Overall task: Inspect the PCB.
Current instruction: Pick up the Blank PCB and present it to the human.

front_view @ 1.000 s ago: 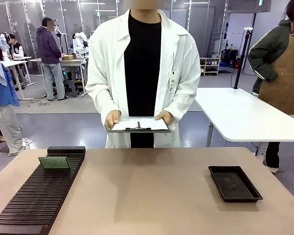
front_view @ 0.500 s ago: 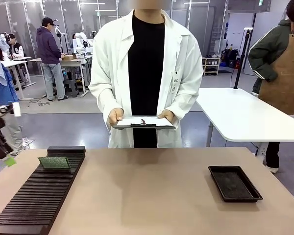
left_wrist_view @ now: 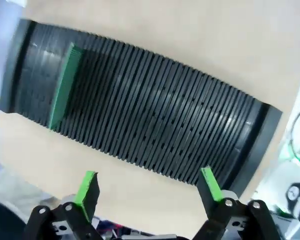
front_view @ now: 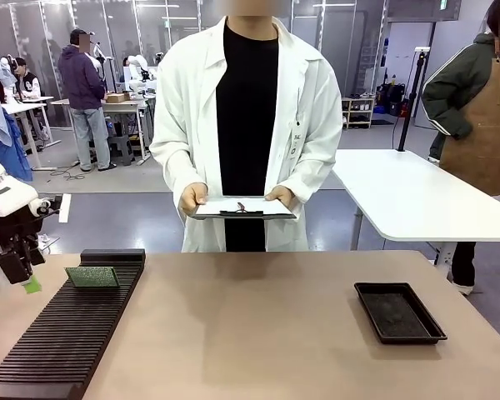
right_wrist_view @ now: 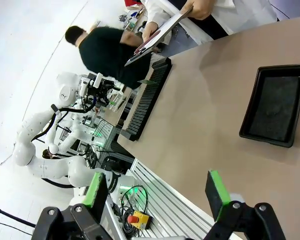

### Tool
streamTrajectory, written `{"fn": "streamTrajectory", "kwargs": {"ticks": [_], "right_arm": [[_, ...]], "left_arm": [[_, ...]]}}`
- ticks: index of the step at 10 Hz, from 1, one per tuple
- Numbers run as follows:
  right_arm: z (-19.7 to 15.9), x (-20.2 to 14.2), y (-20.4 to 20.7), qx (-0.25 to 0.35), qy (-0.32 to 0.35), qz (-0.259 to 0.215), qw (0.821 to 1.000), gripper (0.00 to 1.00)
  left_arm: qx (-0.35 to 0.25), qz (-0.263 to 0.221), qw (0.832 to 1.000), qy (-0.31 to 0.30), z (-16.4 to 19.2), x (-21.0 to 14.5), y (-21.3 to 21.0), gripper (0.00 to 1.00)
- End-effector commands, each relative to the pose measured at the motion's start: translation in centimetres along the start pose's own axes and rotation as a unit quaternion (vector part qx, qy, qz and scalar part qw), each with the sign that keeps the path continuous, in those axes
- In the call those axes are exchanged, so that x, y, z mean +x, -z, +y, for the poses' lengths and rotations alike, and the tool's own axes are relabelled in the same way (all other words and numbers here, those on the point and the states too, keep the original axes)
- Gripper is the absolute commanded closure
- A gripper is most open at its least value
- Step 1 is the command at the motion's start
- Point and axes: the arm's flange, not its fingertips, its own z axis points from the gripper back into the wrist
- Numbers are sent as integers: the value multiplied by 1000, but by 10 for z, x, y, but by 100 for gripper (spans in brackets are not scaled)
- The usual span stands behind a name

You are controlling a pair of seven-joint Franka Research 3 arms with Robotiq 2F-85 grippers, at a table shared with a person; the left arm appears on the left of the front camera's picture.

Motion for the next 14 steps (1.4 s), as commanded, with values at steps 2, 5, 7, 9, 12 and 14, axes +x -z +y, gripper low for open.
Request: {"fn": "streamTrajectory", "kwargs": {"ticks": [2,5,7,9,12,14], "right_arm": [[-1,2,-1,6,-11,-4,1000,0],[-1,2,-1,6,-11,-4,1000,0],[-1,2,-1,6,-11,-4,1000,0],[-1,2,-1,6,-11,-4,1000,0],[-1,2,-1,6,-11,-4,1000,0],[-1,2,-1,6,-11,-4,1000,0]], "left_arm": [[4,-13,1000,-9,-2,-2,-8,0],[31,-25,997,71,15,11,4,0],[57,8,994,95,36,20,17,0],[77,26,990,113,61,27,34,0],[75,49,985,148,90,34,62,0],[75,54,982,167,105,39,83,0]]}}
